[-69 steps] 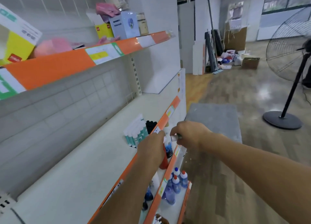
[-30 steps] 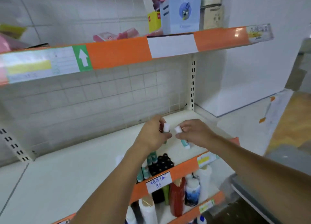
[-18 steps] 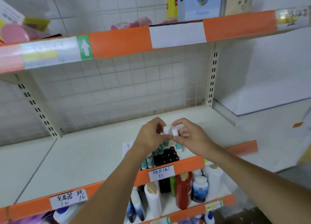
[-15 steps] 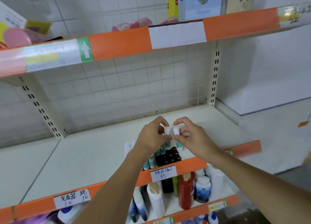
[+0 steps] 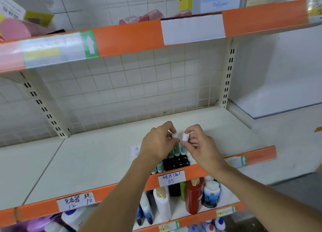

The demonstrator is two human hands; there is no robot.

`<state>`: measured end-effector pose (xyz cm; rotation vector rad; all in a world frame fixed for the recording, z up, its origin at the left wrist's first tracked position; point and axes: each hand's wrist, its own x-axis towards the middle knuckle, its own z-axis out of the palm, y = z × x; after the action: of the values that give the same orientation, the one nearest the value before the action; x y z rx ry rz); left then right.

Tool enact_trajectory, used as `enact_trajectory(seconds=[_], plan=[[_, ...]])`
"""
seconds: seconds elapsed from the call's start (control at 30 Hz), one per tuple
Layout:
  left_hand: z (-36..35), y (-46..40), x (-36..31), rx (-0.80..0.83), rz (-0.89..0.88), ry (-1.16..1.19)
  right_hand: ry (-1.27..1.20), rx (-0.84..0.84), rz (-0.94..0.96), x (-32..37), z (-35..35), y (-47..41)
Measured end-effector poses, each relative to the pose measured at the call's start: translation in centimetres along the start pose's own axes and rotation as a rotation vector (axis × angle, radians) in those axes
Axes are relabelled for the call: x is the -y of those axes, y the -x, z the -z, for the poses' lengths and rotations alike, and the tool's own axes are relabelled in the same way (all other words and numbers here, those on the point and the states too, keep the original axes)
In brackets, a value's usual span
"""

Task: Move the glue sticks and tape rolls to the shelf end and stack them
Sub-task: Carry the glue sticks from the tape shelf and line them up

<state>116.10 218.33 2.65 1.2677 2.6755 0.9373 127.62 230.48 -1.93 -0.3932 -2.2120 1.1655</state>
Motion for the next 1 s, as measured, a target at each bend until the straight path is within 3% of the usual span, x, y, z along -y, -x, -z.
enact_trajectory(seconds=[0.4, 0.73, 1.0], plan=[[0.5, 0.5, 0.0, -0.034, -0.149, -0.169, 0.055, -0.016, 0.057, -0.3, -0.5, 0.4], [0.3, 0.8, -0.1, -0.006, -0.047, -0.032, 0.076, -0.001, 0.069, -0.6, -1.4, 0.8], [0.3, 0.7, -0.7, 0.003, -0.006, -0.054, 0.117, 0.004, 0.06, -0.4, -1.3, 0.4]])
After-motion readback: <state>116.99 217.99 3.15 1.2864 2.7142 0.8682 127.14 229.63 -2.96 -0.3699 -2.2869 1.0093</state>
